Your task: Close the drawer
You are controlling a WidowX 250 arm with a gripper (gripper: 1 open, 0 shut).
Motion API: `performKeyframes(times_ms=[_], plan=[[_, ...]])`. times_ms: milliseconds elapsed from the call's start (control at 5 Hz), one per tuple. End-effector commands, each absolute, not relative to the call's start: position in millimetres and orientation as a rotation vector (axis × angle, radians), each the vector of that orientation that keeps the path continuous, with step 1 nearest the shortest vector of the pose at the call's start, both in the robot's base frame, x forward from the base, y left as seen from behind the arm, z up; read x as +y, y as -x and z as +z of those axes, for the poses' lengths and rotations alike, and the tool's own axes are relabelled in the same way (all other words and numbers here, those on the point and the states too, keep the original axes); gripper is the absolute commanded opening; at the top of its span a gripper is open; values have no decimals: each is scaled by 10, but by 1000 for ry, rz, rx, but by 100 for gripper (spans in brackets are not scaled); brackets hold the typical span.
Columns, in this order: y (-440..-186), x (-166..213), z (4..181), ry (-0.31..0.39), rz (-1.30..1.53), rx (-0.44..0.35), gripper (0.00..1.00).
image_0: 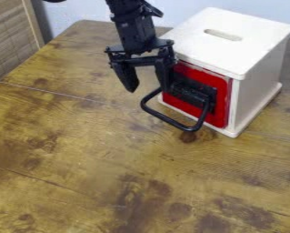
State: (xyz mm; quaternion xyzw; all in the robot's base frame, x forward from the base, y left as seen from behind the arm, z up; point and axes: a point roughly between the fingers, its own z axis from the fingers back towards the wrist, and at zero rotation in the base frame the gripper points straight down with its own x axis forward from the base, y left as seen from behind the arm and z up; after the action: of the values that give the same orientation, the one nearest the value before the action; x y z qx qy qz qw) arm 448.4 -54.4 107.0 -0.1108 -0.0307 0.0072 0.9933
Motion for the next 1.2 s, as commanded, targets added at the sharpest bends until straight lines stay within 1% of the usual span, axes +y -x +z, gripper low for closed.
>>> performKeyframes(times_ms=[0,200,400,600,800,1000], plan=[[-4601,-460,1439,221,32,-161,100],[-4681,-415,1305,219,56,-144,100],[-4660,-337,1221,213,56,-120,100],[-4589,-326,1212,209,32,-99,100],[-4505,-403,1240,198,-8,-79,100],[-4479,-572,1349,211,5,-97,100]])
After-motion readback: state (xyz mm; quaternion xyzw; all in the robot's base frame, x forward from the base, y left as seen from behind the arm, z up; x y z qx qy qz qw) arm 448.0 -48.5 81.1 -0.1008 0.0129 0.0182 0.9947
